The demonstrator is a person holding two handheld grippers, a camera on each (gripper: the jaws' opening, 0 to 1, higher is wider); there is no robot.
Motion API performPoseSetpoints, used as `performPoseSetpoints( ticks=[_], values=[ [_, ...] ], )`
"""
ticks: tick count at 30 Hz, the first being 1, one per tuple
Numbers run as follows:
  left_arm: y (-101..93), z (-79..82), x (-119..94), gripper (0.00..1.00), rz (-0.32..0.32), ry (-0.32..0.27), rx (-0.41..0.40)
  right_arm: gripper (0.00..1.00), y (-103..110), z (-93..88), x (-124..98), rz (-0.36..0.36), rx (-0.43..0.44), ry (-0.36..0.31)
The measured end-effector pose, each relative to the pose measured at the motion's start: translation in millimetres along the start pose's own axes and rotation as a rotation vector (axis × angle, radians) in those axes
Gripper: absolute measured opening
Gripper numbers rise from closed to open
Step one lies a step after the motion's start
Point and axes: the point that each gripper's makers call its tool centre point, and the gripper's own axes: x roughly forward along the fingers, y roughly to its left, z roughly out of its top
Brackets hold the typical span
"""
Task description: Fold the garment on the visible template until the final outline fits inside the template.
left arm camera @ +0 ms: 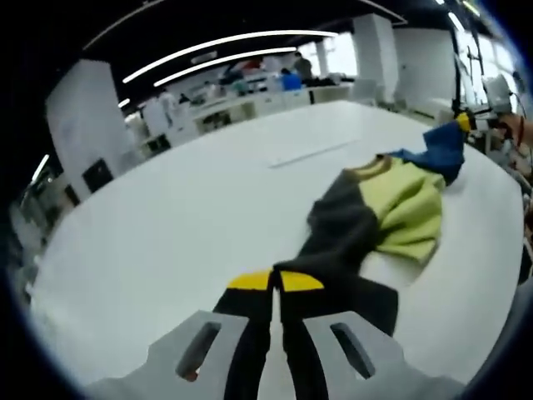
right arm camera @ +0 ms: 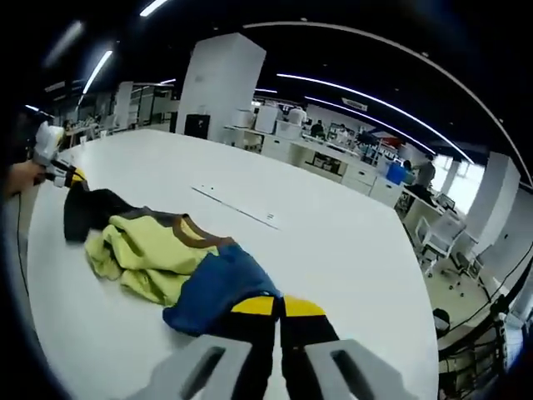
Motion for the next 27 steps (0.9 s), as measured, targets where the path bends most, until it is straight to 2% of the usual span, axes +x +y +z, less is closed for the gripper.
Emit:
performPoseSetpoints(
  ticks=[2,5,10,13,27],
  values=[
    [2.4,-4.7,2,0.0,0.003,0.017,-0.001,0.0,-6,-5.0,0,-0.019,-0.007,0.013],
    [7.8,-10.3,5,0.0,0.016,0.041,-0.008,0.0,-23,-18.4,-2,-0.099,-0.033,0.063],
    [17.4,-15.6,9,0.0,0.036,0.061,-0.02,0.0,-34,-28.5,-1,-0.124,0.008,0.069],
    [20.5,-17.9,12,0.0,0.042,0.077,-0.014,0.0,-38,-39.5,0,-0.136,0.039,0.098],
    [35.8,-24.7,22,0.0,0.078,0.127,-0.022,0.0,-50,-70.0,-5,-0.205,0.076,0.154]
  ],
)
